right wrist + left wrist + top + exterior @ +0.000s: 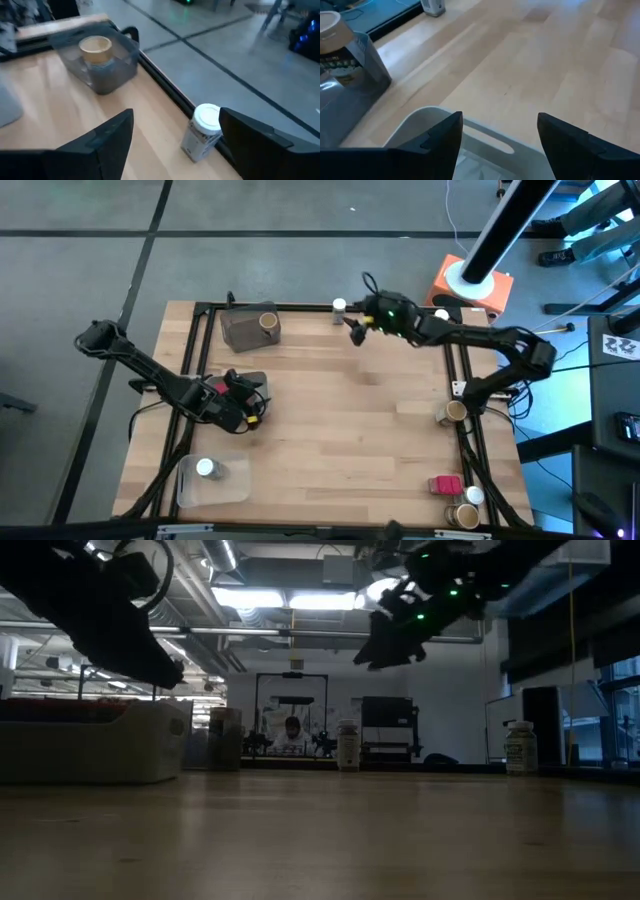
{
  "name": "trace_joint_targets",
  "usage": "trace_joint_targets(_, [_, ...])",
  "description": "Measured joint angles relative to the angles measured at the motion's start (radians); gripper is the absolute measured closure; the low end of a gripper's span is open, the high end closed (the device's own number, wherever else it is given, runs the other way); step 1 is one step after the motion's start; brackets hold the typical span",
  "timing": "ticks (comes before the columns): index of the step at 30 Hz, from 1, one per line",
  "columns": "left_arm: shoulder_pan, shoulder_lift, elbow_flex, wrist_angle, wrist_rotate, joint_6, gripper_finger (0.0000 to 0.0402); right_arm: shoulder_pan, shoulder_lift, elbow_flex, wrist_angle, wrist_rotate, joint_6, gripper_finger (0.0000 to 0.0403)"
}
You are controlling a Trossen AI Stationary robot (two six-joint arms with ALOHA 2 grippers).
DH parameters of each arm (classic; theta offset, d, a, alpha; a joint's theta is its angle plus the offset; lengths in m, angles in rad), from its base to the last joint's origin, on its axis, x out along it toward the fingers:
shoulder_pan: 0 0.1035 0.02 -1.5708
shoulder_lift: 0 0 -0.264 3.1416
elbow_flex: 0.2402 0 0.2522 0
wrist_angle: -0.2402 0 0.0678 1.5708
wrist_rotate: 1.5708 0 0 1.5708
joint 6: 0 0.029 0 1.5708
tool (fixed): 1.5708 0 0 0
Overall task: Sort spices by type
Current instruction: Put the top left white seasoning bottle into the transparent bin
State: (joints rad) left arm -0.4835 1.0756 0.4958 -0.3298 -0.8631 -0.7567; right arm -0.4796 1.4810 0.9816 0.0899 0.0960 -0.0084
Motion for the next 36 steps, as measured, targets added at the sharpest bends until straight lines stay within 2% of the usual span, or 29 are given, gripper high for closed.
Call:
trace_joint_targets(9, [-0.001,0.0,0.0,0.002,-0.002,0.028,0.016,-0.07,0.269,0.403,-0.305,0.015,0.029,0.0083])
trace_joint_targets(14, [-0.001,0.0,0.0,0.0,-0.002,0.027,0.016,-0.11,0.399,0.546,-0.402,0.054,0.041,0.0073])
trace_joint_targets(20, [-0.001,0.0,0.0,-0.001,-0.002,0.027,0.016,-0.146,0.457,0.573,-0.434,0.051,0.068,0.0072])
trace_joint_targets(36, [0.0,0.0,0.0,0.001,-0.002,0.058,0.016,-0.143,0.549,0.573,-0.454,0.043,0.077,0.0072])
